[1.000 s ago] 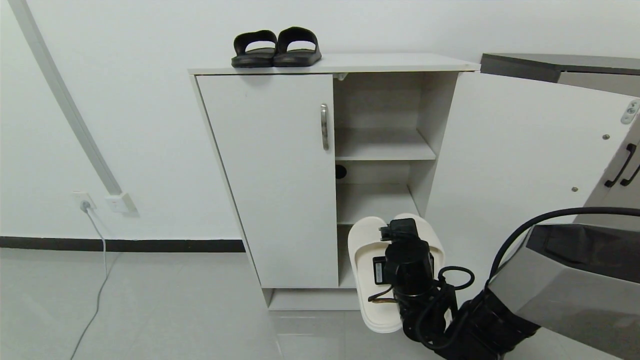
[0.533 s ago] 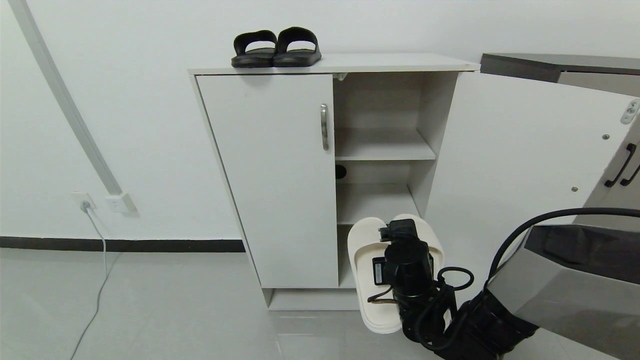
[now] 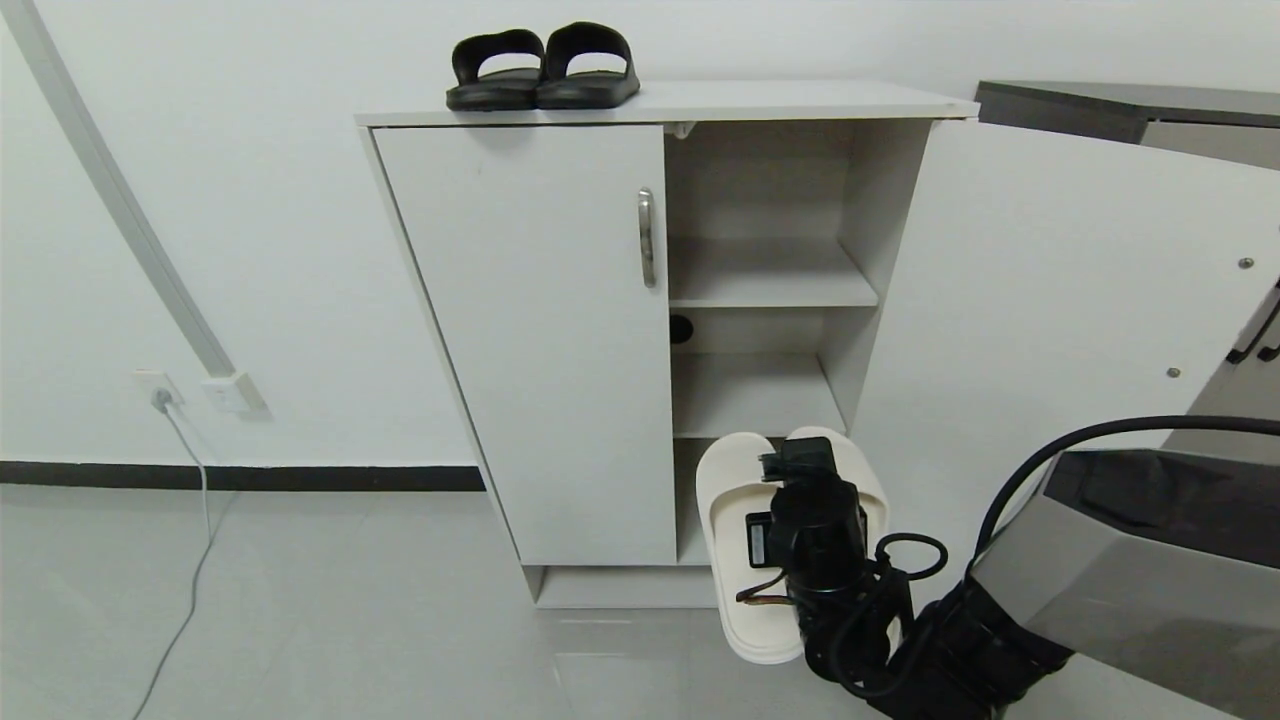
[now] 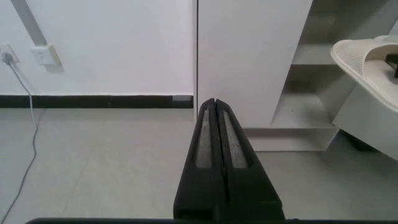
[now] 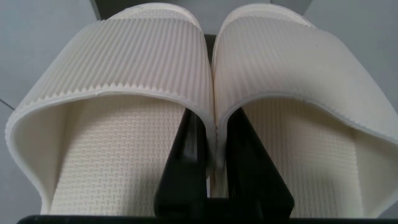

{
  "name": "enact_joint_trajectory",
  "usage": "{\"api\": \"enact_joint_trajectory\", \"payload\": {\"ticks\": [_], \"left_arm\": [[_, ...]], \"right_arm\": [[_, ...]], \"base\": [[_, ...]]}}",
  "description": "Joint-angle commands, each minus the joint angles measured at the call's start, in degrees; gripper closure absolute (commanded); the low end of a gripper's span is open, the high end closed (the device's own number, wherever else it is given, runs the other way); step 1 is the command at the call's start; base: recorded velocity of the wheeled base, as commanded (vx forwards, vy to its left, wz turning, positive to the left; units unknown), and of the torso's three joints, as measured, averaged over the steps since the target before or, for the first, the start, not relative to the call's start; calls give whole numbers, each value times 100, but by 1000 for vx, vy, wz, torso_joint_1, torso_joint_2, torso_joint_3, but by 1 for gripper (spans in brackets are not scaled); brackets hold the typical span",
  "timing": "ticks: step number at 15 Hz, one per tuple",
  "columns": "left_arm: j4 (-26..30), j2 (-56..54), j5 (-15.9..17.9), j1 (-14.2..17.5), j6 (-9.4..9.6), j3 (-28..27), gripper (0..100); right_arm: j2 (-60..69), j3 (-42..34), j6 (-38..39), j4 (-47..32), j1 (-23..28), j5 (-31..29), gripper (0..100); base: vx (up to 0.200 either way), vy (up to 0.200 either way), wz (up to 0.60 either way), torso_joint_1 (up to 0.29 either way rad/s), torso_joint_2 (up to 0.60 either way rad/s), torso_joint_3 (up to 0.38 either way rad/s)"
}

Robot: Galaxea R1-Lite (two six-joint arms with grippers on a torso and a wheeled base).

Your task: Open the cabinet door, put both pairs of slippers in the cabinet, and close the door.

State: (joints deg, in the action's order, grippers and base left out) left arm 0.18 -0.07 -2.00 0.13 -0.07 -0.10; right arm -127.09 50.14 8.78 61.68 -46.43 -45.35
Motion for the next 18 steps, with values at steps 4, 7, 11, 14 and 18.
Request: {"api": "enact_joint_trajectory", "payload": {"ticks": [4, 7, 11, 14, 18], "left_arm": [[8, 7, -2, -5, -1, -8, 100], [8, 7, 7, -5, 16, 1, 100], [-1, 7, -2, 4, 42, 1, 100], [-1, 7, -2, -5, 42, 1, 100], [-1, 7, -2, -5, 25, 1, 100]], "right_arm": [[-71, 40, -8, 54, 12, 0, 100], [-123, 101, 1, 54, 12, 35, 100], [-308, 242, 28, 107, 64, 52, 100], [-607, 391, -183, 731, 240, 44, 100], [-651, 339, -737, 1733, 266, 61, 100]], "base": [[0, 0, 0, 5, 2, -198], [0, 0, 0, 4, 4, -198], [0, 0, 0, 0, 2, -195], [0, 0, 0, 1, 1, -145], [0, 0, 0, 0, 0, 0]]}}
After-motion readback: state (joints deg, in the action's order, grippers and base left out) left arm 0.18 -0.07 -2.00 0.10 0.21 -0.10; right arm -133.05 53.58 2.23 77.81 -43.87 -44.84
